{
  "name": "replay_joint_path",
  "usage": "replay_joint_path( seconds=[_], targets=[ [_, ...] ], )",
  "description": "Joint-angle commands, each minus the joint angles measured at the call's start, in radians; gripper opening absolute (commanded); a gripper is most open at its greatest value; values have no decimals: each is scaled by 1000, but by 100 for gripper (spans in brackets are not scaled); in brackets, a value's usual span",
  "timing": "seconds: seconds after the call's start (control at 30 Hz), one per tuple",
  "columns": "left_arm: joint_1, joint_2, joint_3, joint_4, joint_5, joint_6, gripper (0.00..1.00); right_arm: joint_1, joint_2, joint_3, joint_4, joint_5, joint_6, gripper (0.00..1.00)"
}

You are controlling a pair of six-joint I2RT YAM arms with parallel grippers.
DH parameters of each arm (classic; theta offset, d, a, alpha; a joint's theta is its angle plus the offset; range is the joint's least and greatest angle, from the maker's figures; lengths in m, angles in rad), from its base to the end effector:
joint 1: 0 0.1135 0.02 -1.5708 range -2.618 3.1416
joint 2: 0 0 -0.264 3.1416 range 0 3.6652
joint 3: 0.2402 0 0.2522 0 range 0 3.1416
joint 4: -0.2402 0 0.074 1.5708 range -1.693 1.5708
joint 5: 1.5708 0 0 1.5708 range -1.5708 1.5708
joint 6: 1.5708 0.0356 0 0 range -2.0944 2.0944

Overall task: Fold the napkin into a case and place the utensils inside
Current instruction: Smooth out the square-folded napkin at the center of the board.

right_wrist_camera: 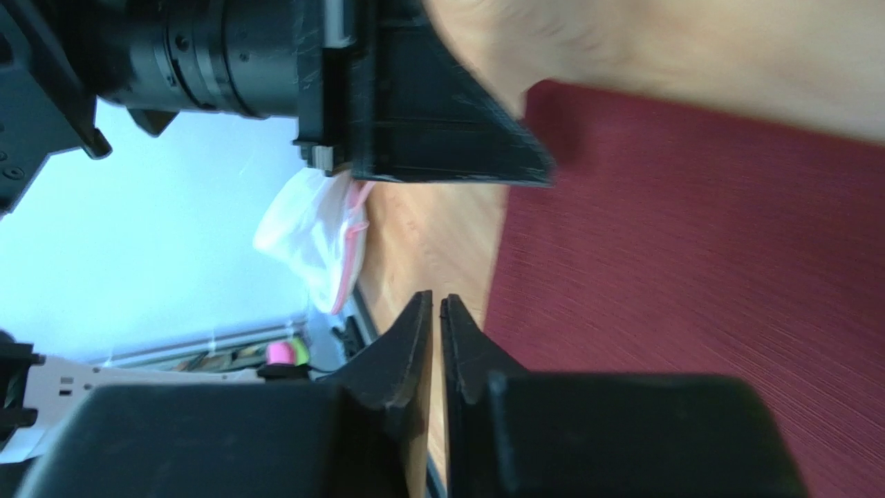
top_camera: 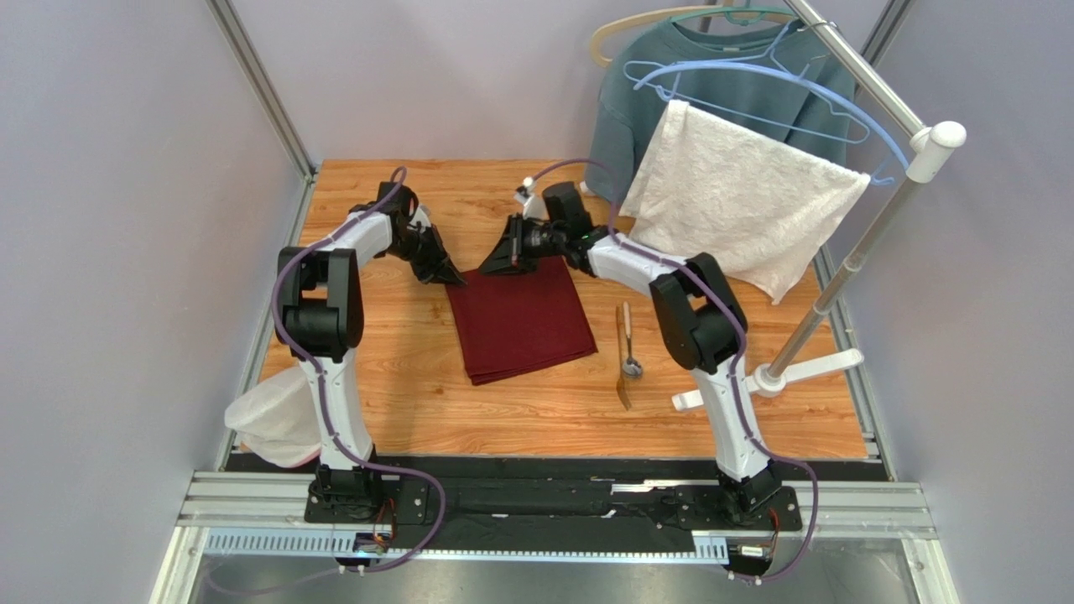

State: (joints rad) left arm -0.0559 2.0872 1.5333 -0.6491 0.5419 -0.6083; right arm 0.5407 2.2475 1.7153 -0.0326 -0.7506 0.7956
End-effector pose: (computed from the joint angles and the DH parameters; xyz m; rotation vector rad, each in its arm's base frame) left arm 0.4261 -0.0422 0.1677 -0.6315 2.7646 -0.9154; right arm 0.4259 0.2840 0.1932 -0.2055 2.3833 1.5199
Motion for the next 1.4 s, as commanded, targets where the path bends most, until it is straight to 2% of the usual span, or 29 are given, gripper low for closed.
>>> replay_joint_path(
  seconds=[0.0, 0.1, 0.4, 0.6, 0.7, 0.83, 0.97, 1.37],
  targets=[
    [14, -19, 5, -23, -7, -5, 0, 54, 93, 39, 210, -88, 175, 5],
    [22, -9, -8, -12, -11, -4, 0, 88, 150, 78, 229, -92, 204, 0],
    [33, 31, 17, -56, -40, -48, 0, 150, 279, 194, 188, -33, 180, 0],
    [34, 120, 154, -272, -92, -77, 0, 166, 319, 198, 161, -23, 152, 0],
    [37, 149, 198, -319, -131, -80, 0, 165, 313, 155, 192, -29, 162, 0],
    [47, 181, 241, -362, -111, -84, 0, 163, 322, 185, 105, -82, 120, 0],
    [50, 201, 266, -382, -109, -103, 0, 169, 301, 149, 56, -96, 77, 0],
    [50, 224, 298, -416, -122, -130, 0, 189, 167, -83, 140, -138, 60, 1]
  ],
)
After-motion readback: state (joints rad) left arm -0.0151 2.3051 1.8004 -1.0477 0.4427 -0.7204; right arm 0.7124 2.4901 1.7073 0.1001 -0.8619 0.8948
